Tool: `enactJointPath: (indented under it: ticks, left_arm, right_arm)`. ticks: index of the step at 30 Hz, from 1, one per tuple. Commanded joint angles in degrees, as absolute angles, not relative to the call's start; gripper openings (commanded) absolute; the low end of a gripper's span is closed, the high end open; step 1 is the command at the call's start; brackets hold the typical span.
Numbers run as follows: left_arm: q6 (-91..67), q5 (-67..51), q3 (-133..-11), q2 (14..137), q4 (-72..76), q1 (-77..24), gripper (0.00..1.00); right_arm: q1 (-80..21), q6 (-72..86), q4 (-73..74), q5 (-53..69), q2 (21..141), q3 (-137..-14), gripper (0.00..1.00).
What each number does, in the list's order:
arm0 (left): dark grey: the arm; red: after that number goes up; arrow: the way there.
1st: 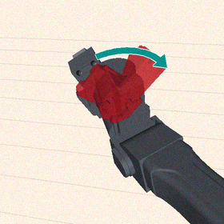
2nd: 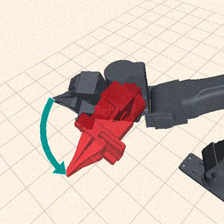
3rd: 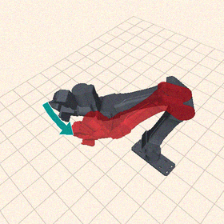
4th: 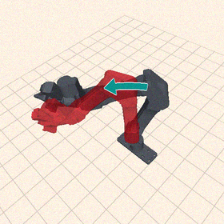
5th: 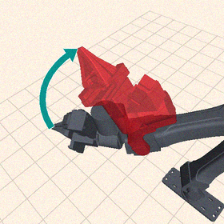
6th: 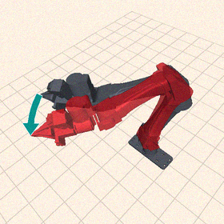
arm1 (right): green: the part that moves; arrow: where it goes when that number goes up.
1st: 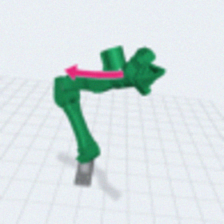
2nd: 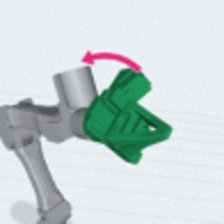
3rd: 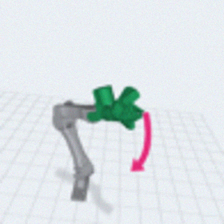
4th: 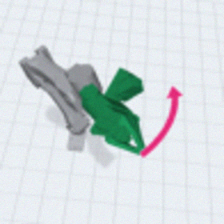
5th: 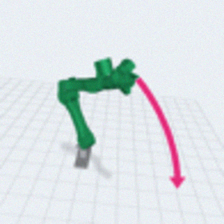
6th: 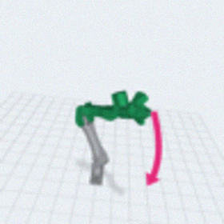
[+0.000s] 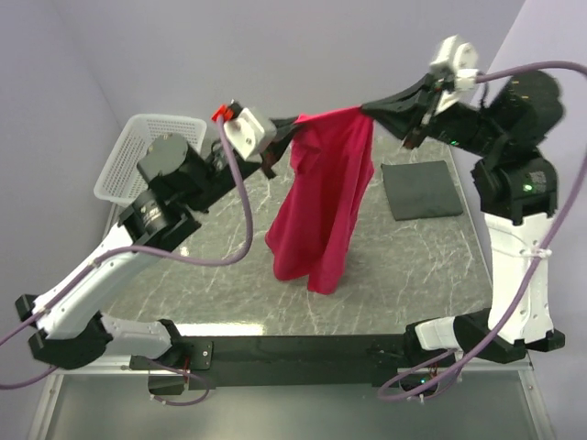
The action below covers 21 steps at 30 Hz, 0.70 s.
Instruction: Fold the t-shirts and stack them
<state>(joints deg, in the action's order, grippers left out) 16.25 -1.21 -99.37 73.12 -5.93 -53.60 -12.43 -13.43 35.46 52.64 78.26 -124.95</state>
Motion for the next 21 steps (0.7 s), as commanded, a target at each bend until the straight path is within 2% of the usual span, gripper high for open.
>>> enactJointPath:
  ticks: [1, 8, 12, 17, 21]
  left_arm:
    - [16.00, 8.34, -90.92, 64.70, -2.99, -53.26, 0.01]
    - [8.36, 17.04, -74.28, 54.77, -4.13, -53.26, 0.01]
    - [4.93, 19.76, -67.69, 52.65, -3.95, -53.26, 0.01]
    - [-3.74, 24.07, -60.48, 50.55, -4.57, -53.17, 0.01]
    - [-10.88, 26.54, -52.57, 47.64, -2.20, -52.91, 0.01]
  right_arm:
    - [-12.13, -13.09, 34.27, 51.33, 78.05, -116.47, 0.00]
    - [-16.25, -18.27, 37.17, 50.36, 76.03, -102.67, 0.00]
    - [-22.40, -21.09, 38.85, 48.43, 76.46, -94.77, 0.00]
    - [-28.82, -21.71, 39.46, 47.29, 78.74, -89.13, 0.00]
    - [-29.62, -21.71, 39.64, 47.46, 81.21, -86.41, 0.00]
